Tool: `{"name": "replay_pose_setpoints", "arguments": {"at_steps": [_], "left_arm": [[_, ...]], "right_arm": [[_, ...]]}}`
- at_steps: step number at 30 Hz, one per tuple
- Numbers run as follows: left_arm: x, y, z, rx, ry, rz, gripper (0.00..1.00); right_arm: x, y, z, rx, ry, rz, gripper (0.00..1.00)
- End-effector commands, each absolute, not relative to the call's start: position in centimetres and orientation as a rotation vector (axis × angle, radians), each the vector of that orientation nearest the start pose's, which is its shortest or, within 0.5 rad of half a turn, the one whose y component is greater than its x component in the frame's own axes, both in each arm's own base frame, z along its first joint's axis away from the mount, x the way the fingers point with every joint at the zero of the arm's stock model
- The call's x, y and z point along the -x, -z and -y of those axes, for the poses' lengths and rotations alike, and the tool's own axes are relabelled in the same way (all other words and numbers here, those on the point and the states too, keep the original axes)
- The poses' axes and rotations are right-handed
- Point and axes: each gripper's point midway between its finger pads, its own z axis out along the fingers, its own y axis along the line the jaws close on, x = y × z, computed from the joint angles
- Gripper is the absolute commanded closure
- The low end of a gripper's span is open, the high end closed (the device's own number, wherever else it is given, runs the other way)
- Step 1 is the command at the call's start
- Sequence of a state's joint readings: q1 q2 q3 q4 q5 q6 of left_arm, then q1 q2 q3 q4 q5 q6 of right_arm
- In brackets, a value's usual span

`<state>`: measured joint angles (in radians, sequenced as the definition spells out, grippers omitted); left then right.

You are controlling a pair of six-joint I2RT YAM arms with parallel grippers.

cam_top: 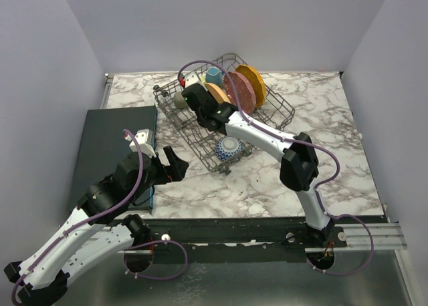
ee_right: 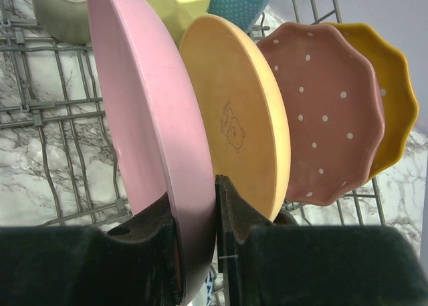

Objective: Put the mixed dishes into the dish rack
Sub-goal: Insert the plate into the dish rack.

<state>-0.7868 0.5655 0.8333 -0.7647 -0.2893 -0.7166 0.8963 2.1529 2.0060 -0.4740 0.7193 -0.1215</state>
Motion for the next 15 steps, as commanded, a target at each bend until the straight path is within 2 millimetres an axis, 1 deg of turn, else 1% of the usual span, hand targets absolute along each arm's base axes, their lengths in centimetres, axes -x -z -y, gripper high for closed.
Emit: {"name": "replay_pose_setpoints", "arguments": {"at_steps": [1,15], "left_arm": [[-17.9,-23.1,13.6,0.123,0.600,-2.085,0.01],[-18.0,-22.9,13.6,0.123,0.593,-2.092,0.01]], "right_arm": [[-44.2,-18.1,-36.0,0.651,0.316,-1.981,1.00],[-44.6,-16.6,-35.7,0.658,0.308,-2.014,1.00]]}}
